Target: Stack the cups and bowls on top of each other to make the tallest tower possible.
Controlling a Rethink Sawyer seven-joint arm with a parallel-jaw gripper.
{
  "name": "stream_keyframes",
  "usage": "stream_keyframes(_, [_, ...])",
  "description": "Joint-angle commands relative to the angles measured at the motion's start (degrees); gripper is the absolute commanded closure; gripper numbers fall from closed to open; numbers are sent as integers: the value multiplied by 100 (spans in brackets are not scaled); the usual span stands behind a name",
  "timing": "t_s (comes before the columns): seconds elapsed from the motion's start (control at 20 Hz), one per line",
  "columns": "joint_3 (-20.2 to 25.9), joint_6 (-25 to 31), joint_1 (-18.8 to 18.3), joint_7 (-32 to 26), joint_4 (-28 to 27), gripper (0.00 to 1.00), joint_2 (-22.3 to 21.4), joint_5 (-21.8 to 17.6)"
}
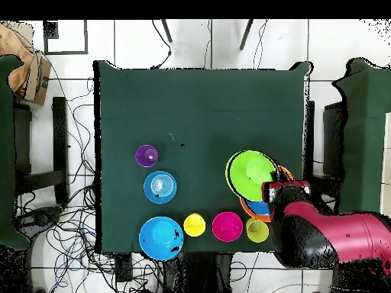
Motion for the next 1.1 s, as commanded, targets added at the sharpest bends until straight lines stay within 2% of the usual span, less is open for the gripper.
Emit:
stream_keyframes(0.05, [-258,-151,194,-213,265,0,391,-320])
stream_keyframes(0.15, [-215,-162,129,-207,280,0,455,-226])
stream_keyframes(0.45, [-136,-181,115,-419,243,0,487,-413])
stream_keyframes(0.6, [-241,-340,164,-277,227,0,514,-527])
stream_keyframes(1.1, [-338,-447,242,-185,234,0,460,-562])
